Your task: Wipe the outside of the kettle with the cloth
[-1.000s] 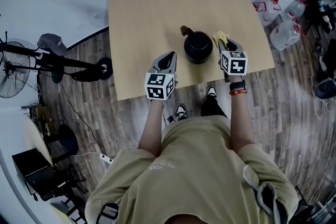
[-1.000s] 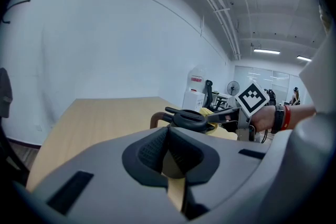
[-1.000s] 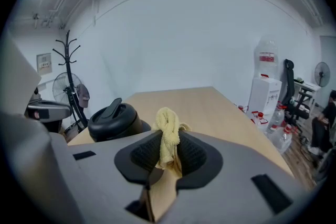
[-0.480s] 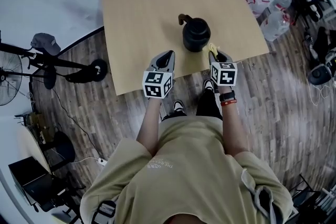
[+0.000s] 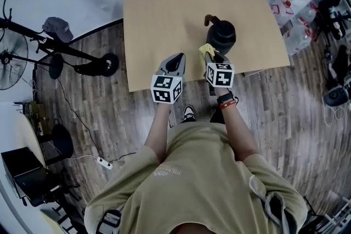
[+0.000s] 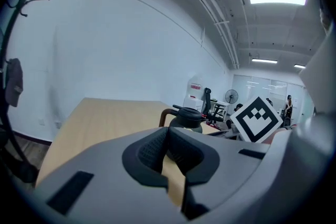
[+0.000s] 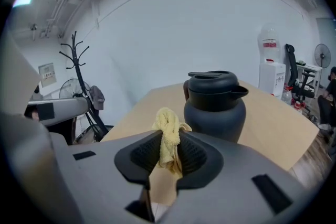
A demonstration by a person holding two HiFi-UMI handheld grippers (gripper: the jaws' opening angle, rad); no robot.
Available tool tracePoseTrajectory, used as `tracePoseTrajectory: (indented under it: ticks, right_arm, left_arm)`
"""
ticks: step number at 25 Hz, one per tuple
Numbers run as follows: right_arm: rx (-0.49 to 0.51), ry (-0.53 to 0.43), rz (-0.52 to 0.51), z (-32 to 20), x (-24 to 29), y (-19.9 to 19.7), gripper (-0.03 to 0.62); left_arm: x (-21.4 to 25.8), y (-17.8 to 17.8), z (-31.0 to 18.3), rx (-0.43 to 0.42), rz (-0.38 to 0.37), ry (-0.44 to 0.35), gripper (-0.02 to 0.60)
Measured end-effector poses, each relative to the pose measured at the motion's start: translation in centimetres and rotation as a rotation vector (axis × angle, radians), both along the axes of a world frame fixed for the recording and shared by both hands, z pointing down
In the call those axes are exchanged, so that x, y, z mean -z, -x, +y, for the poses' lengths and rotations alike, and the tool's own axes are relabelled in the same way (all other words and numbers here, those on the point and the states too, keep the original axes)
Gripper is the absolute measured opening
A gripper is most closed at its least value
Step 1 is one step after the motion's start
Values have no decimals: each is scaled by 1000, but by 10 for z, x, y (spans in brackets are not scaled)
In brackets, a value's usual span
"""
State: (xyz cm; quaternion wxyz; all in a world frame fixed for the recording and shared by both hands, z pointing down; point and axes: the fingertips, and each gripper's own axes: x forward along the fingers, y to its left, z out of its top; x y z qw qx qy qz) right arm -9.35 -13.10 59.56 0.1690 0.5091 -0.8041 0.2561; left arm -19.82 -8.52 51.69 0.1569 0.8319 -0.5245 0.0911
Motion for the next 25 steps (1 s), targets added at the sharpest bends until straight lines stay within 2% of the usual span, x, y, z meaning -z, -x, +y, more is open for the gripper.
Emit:
tracePoseTrajectory:
  ticks: [6,12,17,25]
  right_arm:
    - [10,10,-13,-27,-8,32,95]
    - [4,3,-16,-61,-9,37,95]
    - [-24,44,-43,-78,-12,30,95]
    - [-61,71,-38,-73,-18,26,95]
  left_arm:
    - [9,24,-14,66,-4,-26,25]
    - [7,26,-32,184,28,-26,25]
    - [5,10,-38,205,21,-16,25]
    - [-5,13,-34,236,20,4,25]
